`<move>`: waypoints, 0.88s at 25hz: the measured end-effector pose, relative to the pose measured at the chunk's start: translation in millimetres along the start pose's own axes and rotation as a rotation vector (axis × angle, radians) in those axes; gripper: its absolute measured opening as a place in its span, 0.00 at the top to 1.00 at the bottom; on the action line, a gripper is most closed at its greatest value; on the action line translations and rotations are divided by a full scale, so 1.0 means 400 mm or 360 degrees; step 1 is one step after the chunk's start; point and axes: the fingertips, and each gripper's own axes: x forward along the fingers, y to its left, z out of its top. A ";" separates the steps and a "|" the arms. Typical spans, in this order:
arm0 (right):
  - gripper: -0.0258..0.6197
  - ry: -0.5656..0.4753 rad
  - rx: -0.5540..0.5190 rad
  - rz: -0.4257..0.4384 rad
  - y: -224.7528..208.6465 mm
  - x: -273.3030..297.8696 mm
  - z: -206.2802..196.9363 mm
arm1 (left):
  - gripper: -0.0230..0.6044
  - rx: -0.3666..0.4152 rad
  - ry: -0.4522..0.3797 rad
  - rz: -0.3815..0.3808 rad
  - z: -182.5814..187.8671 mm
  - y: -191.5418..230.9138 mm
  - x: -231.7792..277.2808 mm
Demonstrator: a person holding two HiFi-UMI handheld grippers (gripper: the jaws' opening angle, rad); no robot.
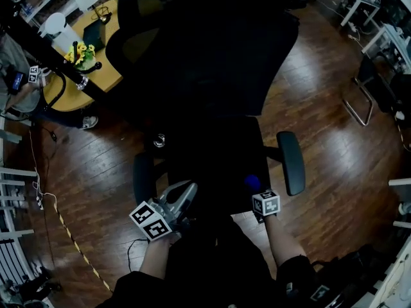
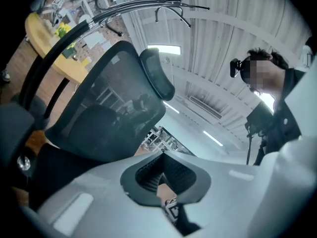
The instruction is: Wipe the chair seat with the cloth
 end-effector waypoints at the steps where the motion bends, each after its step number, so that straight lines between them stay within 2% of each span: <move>1: 0.90 -0.0112 0.0021 0.0085 0.046 -0.023 0.072 | 0.96 0.0044 -0.0007 -0.0003 0.036 -0.014 -0.004; 4: 0.90 -0.0523 -0.0014 0.0383 0.221 -0.151 0.318 | 0.96 0.0149 -0.0071 -0.0065 0.148 -0.078 0.002; 7: 0.91 -0.0856 -0.0205 0.0634 0.399 -0.354 0.510 | 0.96 0.0226 -0.0179 -0.0199 0.257 -0.187 0.000; 10: 0.91 -0.1175 -0.0370 0.0863 0.538 -0.569 0.652 | 0.96 0.0336 -0.0289 -0.0326 0.351 -0.290 -0.015; 12: 0.91 -0.1334 -0.0458 0.0960 0.596 -0.680 0.699 | 0.96 0.0391 -0.0346 -0.0396 0.381 -0.344 -0.034; 16: 0.91 -0.1455 -0.0523 0.0997 0.630 -0.754 0.718 | 0.96 0.0443 -0.0385 -0.0413 0.384 -0.373 -0.071; 22: 0.91 -0.1432 -0.0498 0.1030 0.619 -0.745 0.706 | 0.96 0.0423 -0.0385 -0.0319 0.358 -0.353 -0.069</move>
